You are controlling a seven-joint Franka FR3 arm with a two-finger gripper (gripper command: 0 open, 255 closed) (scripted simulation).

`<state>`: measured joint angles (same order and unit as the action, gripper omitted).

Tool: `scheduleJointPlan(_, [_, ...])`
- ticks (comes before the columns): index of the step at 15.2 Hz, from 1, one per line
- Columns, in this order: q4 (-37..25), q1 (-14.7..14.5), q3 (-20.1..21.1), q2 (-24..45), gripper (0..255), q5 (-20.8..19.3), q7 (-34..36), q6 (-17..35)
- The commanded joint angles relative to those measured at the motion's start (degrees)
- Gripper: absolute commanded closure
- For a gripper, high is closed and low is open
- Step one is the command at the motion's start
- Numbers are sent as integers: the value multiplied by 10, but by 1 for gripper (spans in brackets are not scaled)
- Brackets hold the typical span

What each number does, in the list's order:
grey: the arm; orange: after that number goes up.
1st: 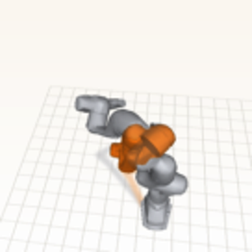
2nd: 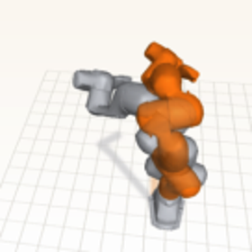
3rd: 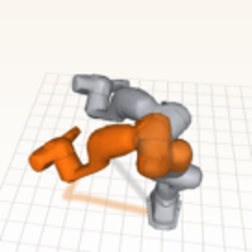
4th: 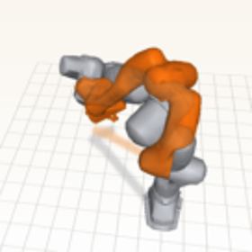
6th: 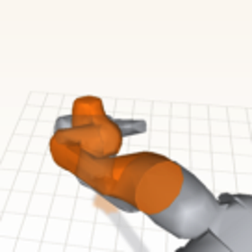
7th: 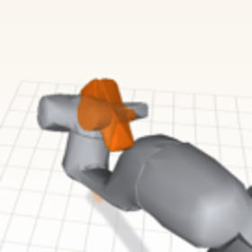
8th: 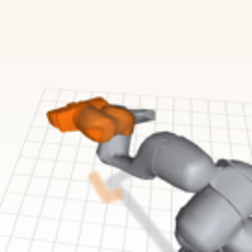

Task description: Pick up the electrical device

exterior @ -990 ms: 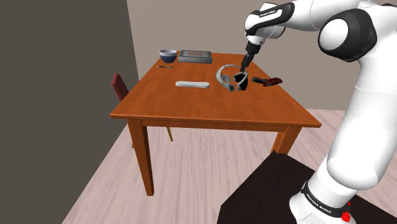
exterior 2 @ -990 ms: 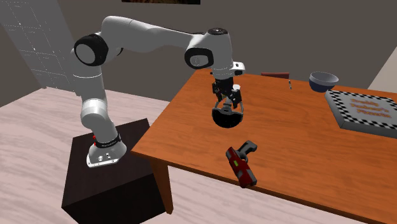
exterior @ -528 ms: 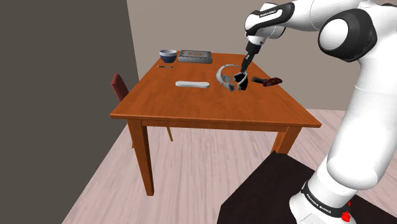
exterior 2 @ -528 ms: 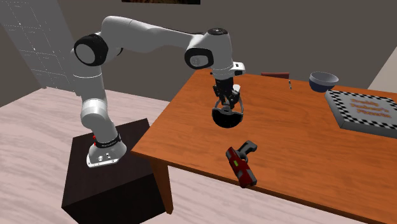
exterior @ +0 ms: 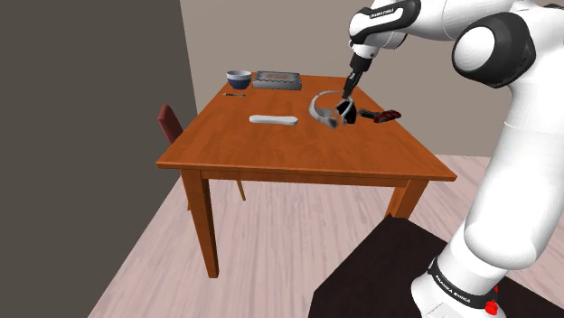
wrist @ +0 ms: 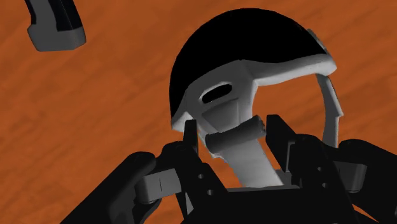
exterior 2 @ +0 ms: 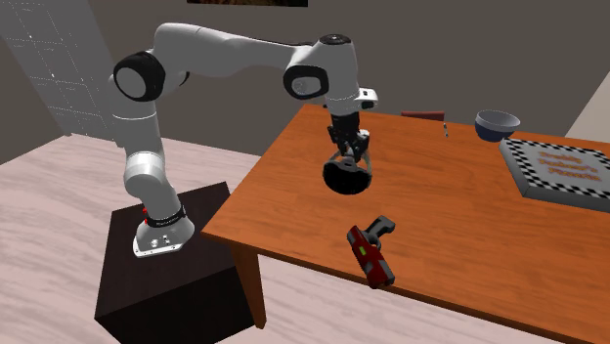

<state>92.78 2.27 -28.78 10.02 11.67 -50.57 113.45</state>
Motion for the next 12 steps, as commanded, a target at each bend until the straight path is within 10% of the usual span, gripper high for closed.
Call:
scheduleJointPlan(1, [-18,1,-1,0,255,-1,2,-17])
scheduleJointPlan(12, [-102,9,-3,11,255,2,8,-92])
